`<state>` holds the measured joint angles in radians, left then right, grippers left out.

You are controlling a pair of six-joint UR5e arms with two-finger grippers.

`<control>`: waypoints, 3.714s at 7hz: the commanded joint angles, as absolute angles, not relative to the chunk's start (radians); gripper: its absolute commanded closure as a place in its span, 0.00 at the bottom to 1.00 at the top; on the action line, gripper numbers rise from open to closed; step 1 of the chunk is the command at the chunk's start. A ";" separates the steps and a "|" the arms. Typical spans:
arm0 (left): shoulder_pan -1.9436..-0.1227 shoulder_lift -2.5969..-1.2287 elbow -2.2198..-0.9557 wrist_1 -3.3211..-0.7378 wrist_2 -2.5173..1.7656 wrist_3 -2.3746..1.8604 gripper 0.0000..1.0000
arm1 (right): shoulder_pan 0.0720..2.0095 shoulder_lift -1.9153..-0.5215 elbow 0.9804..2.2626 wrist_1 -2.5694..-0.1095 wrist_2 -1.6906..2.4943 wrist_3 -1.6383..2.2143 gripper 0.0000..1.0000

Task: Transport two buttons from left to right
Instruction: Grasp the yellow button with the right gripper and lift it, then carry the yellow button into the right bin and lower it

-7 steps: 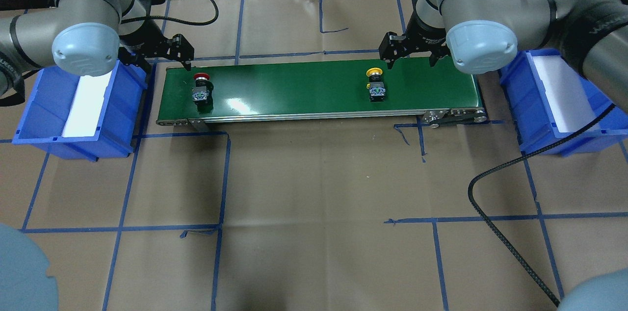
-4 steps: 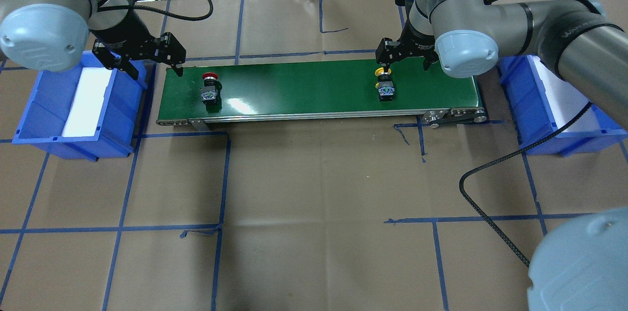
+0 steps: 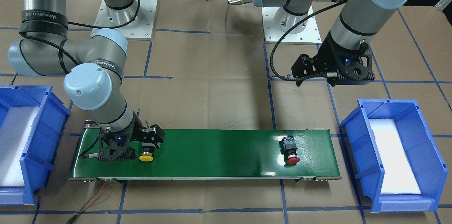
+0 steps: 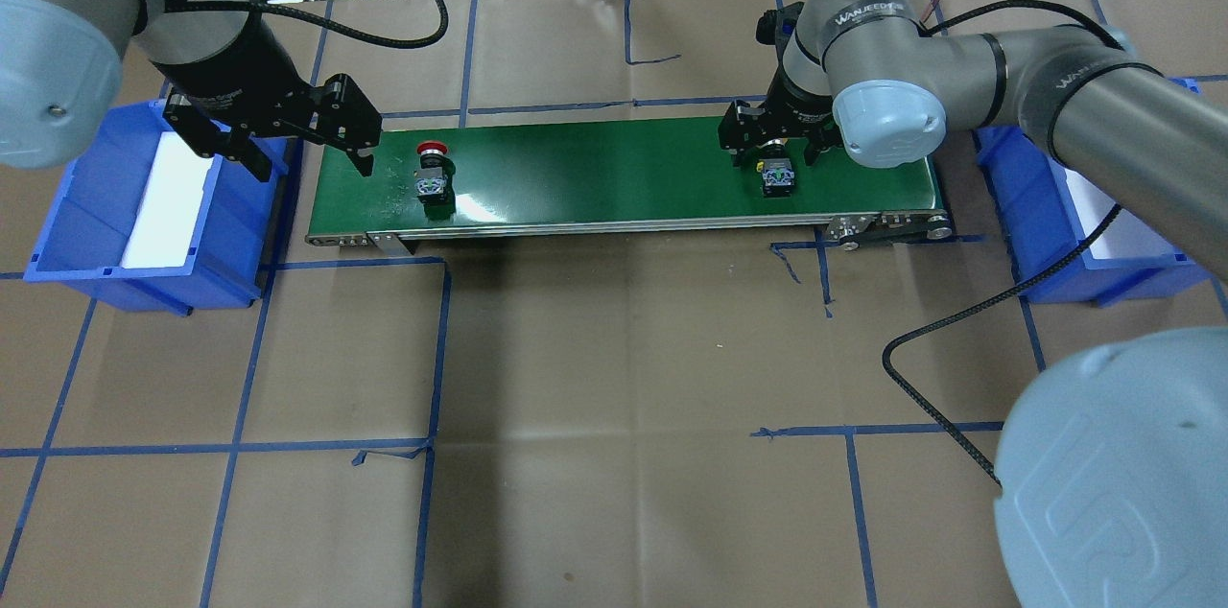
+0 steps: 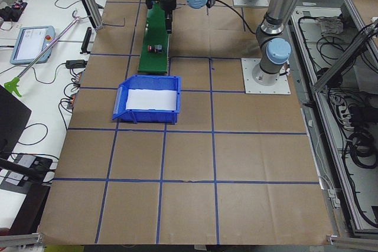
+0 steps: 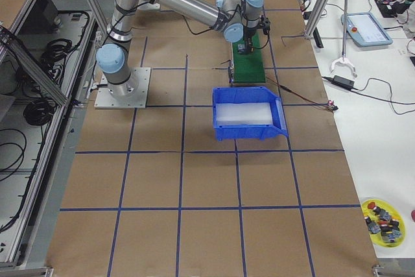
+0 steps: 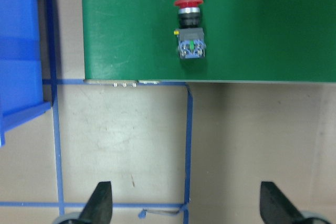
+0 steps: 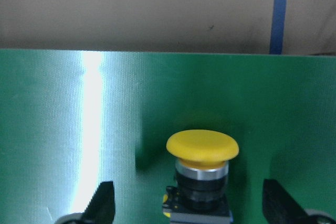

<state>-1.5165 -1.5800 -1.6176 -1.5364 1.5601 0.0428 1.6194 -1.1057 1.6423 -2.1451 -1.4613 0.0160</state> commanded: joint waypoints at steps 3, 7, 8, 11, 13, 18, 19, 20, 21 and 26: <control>-1.514 -1.653 -1.475 -1.664 1.565 0.052 0.00 | 1.606 -1.104 1.631 -2.079 -1.555 -0.014 0.93; -1.522 -1.612 -1.518 -1.655 1.566 0.060 0.00 | 1.435 -1.235 1.427 -1.780 -1.552 -0.123 0.96; -1.522 -1.602 -1.528 -1.654 1.566 0.058 0.00 | 1.329 -1.253 1.395 -1.757 -1.546 -0.270 0.97; -1.522 -1.597 -1.539 -1.632 1.566 0.060 0.00 | 1.104 -1.261 1.394 -1.756 -1.540 -0.672 0.98; -1.522 -1.597 -1.539 -1.631 1.568 0.060 0.00 | 1.022 -1.255 1.475 -1.779 -1.534 -0.783 0.99; -1.522 -1.594 -1.540 -1.618 1.569 0.058 0.00 | 0.994 -1.233 1.785 -2.104 -1.539 -0.876 0.98; -1.522 -1.594 -1.540 -1.618 1.569 0.060 0.00 | 0.994 -1.214 1.789 -2.105 -1.540 -0.876 0.98; -1.522 -1.592 -1.540 -1.617 1.569 0.060 0.00 | 0.991 -1.195 1.789 -2.105 -1.543 -0.879 0.98; -1.522 -1.592 -1.540 -1.618 1.569 0.060 0.00 | 0.977 -1.186 1.789 -2.105 -1.540 -0.876 0.97; -1.522 -1.591 -1.540 -1.620 1.571 0.063 0.00 | 0.976 -1.186 1.789 -2.092 -1.543 -0.865 0.00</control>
